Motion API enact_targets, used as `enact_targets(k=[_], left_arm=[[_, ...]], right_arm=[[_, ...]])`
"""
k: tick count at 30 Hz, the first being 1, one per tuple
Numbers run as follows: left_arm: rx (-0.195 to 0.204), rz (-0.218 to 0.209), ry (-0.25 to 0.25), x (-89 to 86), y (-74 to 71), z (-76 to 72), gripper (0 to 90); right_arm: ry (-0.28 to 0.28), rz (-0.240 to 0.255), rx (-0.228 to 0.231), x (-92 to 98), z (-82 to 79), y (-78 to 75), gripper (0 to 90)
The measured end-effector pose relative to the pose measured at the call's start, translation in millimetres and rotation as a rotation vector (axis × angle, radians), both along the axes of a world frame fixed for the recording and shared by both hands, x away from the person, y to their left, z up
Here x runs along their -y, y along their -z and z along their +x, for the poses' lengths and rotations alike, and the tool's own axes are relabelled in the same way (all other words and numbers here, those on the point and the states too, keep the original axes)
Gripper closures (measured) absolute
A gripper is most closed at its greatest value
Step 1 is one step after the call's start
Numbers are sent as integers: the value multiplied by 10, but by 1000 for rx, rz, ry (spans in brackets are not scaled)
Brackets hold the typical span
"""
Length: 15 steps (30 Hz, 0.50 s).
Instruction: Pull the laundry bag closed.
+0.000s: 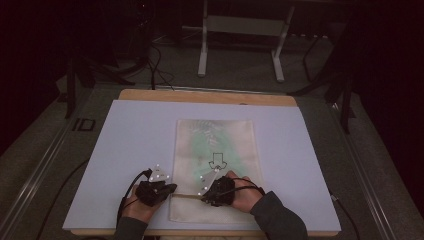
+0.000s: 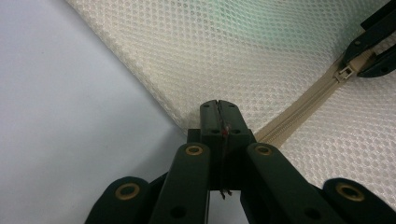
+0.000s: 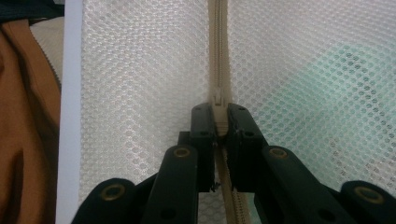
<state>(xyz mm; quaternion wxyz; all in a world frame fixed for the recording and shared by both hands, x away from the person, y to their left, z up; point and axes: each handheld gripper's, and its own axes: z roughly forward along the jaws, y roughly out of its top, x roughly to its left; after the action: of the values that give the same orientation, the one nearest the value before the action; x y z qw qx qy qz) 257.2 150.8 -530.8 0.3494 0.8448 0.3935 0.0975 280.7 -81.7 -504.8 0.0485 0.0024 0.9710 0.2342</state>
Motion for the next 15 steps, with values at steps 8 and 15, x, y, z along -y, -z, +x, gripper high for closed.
enact_targets(k=[8, 15], left_arm=[[0, -1, 0, -1, 0, 0, 895], [0, -2, -3, 3, 1, -1, 896]], right_arm=[[0, -6, 3, 25, -22, -8, 825], [6, -8, 4, 91, -28, -14, 825]])
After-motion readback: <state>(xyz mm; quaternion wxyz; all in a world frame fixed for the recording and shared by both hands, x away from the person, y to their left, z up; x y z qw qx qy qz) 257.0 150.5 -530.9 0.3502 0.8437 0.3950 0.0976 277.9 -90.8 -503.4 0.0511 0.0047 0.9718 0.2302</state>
